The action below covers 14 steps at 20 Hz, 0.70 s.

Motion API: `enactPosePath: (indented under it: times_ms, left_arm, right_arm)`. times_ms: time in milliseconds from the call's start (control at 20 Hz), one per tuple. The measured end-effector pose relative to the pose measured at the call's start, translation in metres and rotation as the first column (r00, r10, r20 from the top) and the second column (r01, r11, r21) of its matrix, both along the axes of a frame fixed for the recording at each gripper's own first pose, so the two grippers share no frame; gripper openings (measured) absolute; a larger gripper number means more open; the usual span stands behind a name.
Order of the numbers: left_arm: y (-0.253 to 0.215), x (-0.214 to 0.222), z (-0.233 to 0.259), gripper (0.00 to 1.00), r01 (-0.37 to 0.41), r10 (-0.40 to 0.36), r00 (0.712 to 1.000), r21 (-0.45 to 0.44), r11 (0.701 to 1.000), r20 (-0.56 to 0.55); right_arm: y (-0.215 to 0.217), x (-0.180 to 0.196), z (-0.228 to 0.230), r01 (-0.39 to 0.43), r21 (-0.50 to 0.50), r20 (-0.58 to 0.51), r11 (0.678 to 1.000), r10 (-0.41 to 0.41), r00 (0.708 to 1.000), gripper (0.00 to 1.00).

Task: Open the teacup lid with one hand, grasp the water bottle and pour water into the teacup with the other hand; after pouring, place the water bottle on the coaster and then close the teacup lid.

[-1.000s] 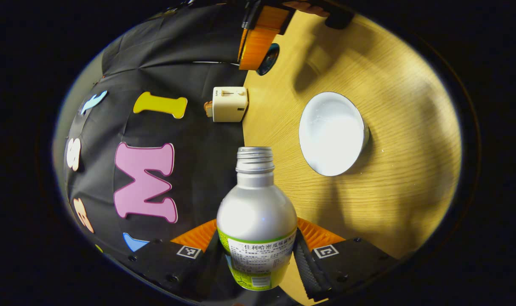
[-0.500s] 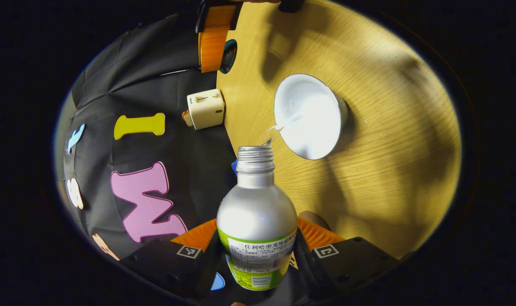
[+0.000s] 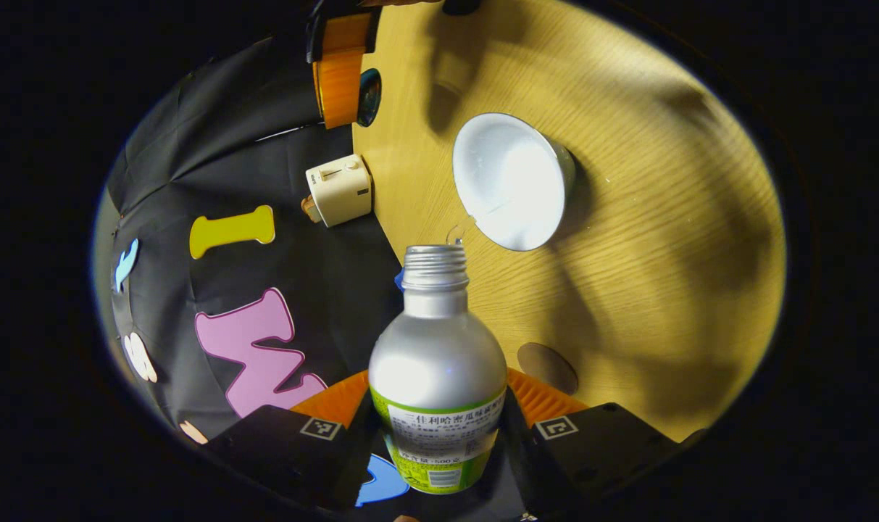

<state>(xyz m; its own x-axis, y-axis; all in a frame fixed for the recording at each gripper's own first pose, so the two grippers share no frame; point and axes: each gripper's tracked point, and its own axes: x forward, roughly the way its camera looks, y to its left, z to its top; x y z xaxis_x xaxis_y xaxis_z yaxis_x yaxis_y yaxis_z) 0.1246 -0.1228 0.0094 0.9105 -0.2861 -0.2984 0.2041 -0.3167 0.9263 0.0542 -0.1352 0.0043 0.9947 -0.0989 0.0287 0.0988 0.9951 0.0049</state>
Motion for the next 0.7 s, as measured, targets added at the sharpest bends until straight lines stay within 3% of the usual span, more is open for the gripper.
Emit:
enactPosePath:
  times_ms: [700]
  left_arm:
    - [0.004, -0.0004, 0.002, 0.82, 0.004, -0.01, 0.998, 0.091, 0.996, 0.062]
  right_arm:
    - [0.0024, -0.0006, 0.0004, -0.015, -0.001, 0.0, 1.0, 0.015, 1.0, 0.28]
